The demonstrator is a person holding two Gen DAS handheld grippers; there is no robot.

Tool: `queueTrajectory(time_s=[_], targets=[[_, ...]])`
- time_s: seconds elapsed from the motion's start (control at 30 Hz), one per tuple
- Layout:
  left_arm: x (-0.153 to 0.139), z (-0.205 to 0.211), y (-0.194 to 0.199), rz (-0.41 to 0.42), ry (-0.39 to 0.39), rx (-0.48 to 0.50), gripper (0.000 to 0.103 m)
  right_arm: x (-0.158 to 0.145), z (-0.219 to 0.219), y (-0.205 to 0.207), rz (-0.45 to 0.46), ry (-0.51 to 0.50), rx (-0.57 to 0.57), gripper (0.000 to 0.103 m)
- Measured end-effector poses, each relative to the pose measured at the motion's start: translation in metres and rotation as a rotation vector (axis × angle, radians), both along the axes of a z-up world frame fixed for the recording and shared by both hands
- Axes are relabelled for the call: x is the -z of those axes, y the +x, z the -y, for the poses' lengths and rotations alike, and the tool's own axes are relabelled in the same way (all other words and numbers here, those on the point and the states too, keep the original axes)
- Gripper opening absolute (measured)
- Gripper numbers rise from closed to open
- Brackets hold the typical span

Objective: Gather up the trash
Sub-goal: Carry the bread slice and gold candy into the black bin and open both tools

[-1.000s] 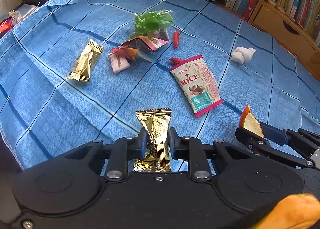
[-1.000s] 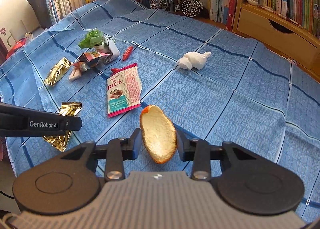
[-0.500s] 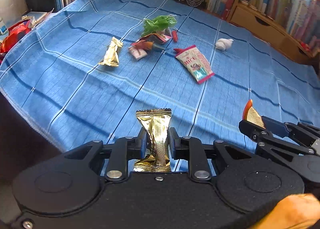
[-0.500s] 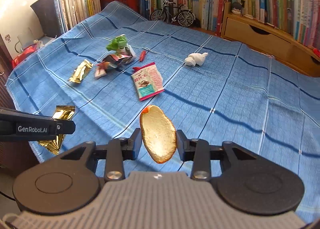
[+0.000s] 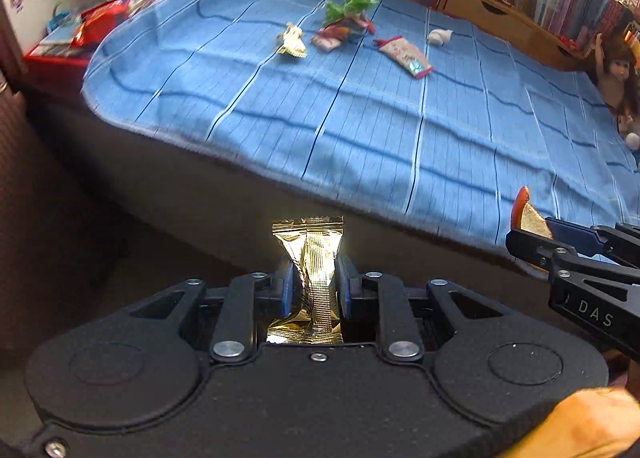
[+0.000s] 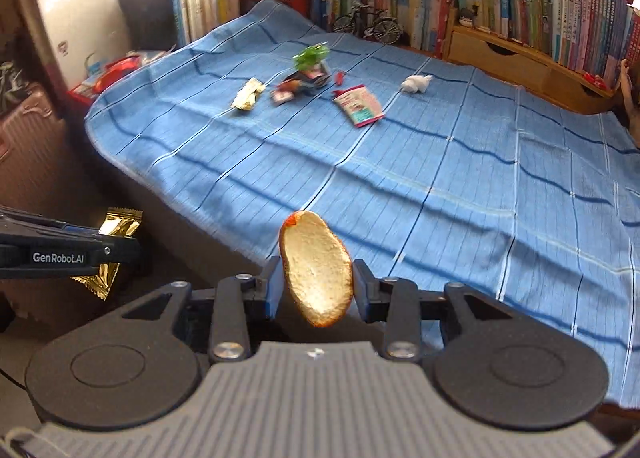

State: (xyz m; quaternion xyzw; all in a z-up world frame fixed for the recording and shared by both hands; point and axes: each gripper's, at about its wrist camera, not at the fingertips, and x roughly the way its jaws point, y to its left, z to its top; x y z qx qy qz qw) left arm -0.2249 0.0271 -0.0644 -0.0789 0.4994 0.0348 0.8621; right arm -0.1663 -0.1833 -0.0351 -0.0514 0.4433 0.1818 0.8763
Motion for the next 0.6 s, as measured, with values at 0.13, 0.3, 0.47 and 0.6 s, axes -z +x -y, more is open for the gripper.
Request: queueTrajectory(time_s=[0.13,0.3,0.47,0.6], targets=[[0.011,-0.006,-0.033,-0.033,-0.004,-0.027,0.021,0.002,-0.012,-0.027,-0.029,0.004,-0.029,0.042],[0.022,-0.01,-0.062,-0.068,-0.023,-0.057,0.021,0.007,-0.024,-0.052,-0.059,-0.004,-0.08,0.042],[0.021,-0.013,-0.079,-0.07,-0.029,-0.08,0.021,0.008,-0.031,-0.07,-0.069,-0.008,-0.115,0.042],[0.021,-0.013,-0.085,-0.074,-0.018,-0.08,0.022,0.006,-0.033,-0.079,-0.066,-0.003,-0.13,0.042]])
